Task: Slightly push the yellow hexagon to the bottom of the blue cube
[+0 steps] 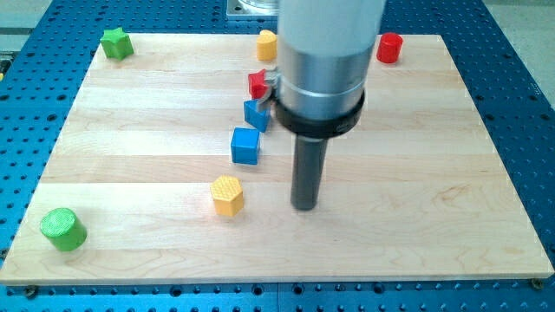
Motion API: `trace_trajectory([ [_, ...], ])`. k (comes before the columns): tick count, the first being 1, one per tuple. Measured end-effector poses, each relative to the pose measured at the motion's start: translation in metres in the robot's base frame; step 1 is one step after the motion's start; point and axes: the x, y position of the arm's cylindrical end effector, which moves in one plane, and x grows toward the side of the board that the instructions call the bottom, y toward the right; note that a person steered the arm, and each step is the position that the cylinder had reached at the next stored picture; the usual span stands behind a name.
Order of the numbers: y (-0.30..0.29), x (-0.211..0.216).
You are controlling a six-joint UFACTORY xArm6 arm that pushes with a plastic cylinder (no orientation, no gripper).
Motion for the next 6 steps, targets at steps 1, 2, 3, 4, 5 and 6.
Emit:
trace_trajectory([
  [1, -0.049, 0.04],
  [2, -0.111, 0.035],
  [3, -0.116, -0.012],
  [4, -0.105, -0.027],
  [5, -0.136, -0.064],
  [6, -0.084, -0.095],
])
